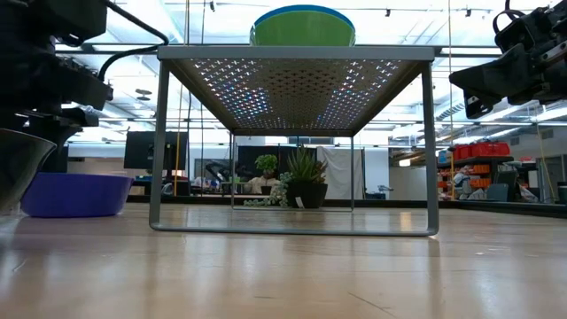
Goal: Pick & Place Mini bowls
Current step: Stack the blue bowl on the light blue bowl on the shelf
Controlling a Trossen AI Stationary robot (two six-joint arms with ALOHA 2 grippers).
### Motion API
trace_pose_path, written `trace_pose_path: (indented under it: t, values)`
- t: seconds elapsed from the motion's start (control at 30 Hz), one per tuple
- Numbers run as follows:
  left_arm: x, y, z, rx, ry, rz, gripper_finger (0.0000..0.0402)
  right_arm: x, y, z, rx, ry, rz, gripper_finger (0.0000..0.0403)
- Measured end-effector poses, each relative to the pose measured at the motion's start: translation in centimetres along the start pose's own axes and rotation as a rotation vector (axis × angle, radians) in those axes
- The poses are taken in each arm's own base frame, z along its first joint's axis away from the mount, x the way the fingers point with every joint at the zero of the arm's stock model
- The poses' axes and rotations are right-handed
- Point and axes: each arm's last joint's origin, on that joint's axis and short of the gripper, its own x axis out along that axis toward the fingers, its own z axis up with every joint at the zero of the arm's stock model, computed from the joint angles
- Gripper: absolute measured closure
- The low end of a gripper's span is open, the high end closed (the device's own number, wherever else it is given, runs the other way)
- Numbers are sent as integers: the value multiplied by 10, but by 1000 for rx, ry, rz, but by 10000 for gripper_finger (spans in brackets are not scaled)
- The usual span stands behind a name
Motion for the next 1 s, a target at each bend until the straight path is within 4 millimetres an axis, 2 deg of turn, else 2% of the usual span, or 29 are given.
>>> trace_pose_path:
  t: [0.2, 0.6, 1.0]
  values:
    - [0, 0, 0, -2, 1, -12, 208, 0, 0, 0, 0, 0, 0, 392]
    - [0, -1, 3, 20, -19, -32, 283, 0, 0, 0, 0, 0, 0, 392]
    - [0, -1, 4, 45, -23, -53, 315, 0, 0, 0, 0, 0, 0, 392]
